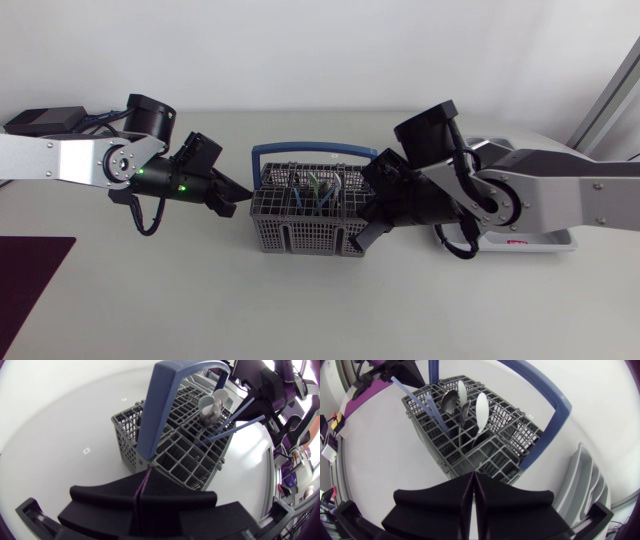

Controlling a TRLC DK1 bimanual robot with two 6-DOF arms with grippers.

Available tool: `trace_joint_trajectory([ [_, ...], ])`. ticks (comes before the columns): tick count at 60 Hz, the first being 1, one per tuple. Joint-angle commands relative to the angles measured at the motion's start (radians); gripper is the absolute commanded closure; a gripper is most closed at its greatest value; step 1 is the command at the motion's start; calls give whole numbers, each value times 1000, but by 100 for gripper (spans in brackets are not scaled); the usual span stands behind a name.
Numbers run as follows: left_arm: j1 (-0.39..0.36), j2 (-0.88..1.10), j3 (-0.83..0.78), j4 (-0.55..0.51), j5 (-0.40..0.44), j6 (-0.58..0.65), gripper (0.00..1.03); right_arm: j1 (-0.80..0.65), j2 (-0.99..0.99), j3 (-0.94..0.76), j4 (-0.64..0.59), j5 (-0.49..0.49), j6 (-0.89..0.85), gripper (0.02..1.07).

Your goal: Unload the cutlery basket into the drawer organizer.

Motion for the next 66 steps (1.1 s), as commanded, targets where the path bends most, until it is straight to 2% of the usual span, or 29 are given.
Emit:
trace_joint_trajectory([
  [1,25,-22,15,8,14,-12,92,-7,-37,-48,-18,-4,14,101],
  [13,103,-147,-25,5,15,-12,92,-41,-167,-86,-52,-12,1,101],
  [15,109,-183,-35,-1,15,-12,91,-45,-198,-94,-60,-13,0,98],
  [18,109,-219,-51,-7,15,-9,91,-48,-224,-103,-68,-13,-5,89],
  [22,103,-279,-81,-8,15,-7,83,-56,-259,-117,-86,-16,-16,63],
  [24,83,-316,-104,-10,15,-4,73,-57,-278,-129,-91,-19,-28,51],
  [27,59,-345,-121,-16,15,-3,66,-59,-301,-144,-92,-19,-34,38],
  [29,46,-359,-126,-21,15,-3,62,-60,-309,-152,-94,-19,-37,33],
  [33,5,-393,-138,-39,15,3,46,-60,-341,-182,-97,-21,-43,19],
  [39,-44,-428,-152,-44,15,17,34,-60,-385,-218,-103,-25,-52,15],
  [47,-89,-451,-174,-33,17,51,26,-62,-434,-236,-123,-41,-65,10],
  [52,-116,-451,-189,-2,17,63,26,-64,-453,-244,-130,-62,-77,10],
  [58,-156,-450,-221,64,20,89,20,-70,-447,-248,-124,-71,-95,10],
  [66,-207,-436,-258,157,20,134,20,-70,-401,-247,-107,-73,-124,10],
])
